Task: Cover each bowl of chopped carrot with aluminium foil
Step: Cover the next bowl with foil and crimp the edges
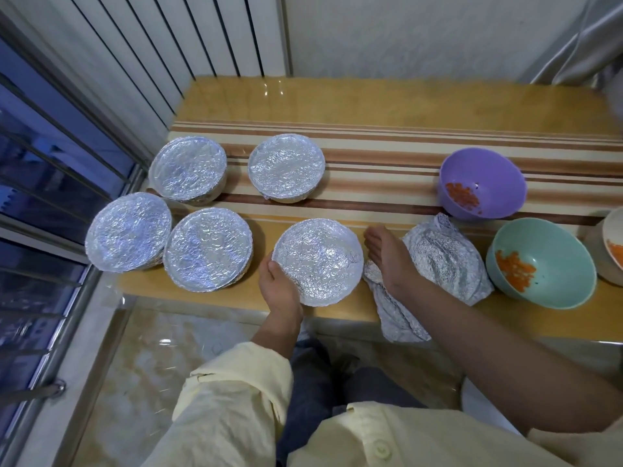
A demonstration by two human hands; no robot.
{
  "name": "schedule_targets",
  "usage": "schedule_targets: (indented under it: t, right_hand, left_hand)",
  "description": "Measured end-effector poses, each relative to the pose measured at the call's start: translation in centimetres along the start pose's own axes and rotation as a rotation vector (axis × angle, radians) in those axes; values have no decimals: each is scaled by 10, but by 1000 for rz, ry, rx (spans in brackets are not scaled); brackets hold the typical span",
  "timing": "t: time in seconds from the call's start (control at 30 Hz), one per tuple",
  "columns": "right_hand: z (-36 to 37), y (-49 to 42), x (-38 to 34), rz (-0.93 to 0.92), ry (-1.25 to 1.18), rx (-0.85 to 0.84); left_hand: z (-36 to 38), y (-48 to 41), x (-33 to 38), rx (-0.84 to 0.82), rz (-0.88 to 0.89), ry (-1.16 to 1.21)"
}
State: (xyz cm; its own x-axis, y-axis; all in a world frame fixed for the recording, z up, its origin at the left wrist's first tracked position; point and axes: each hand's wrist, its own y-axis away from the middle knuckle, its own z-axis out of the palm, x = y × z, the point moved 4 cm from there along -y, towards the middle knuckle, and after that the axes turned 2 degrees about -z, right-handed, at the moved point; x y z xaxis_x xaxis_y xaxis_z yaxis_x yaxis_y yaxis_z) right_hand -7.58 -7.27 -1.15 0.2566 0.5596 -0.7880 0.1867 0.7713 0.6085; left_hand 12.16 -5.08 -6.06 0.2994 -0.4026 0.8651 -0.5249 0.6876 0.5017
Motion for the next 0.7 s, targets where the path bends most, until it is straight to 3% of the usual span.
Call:
schedule_targets:
  t: [0.17,0.27,0.43,0.53,0.6,0.7]
  right_hand:
    - [4,15,23,33,77,-18]
    - [1,12,19,102,-32,-85]
    - [-18,15,11,332,-92,-28]
    - [-13,29,15,552,-162,-141]
    - [-5,36,13,611,-275,-214]
    - [-8,34,17,641,-406,-184]
  left_hand:
    - [3,7,0,-3,31,-16]
    - [2,9,2,-11,57,-26]
    - [2,13,3,-21,35,-3]
    - [1,12,3,-18,36,-6]
    - [1,13,3,-25,45,-22]
    - [1,16,6,-34,60,-43]
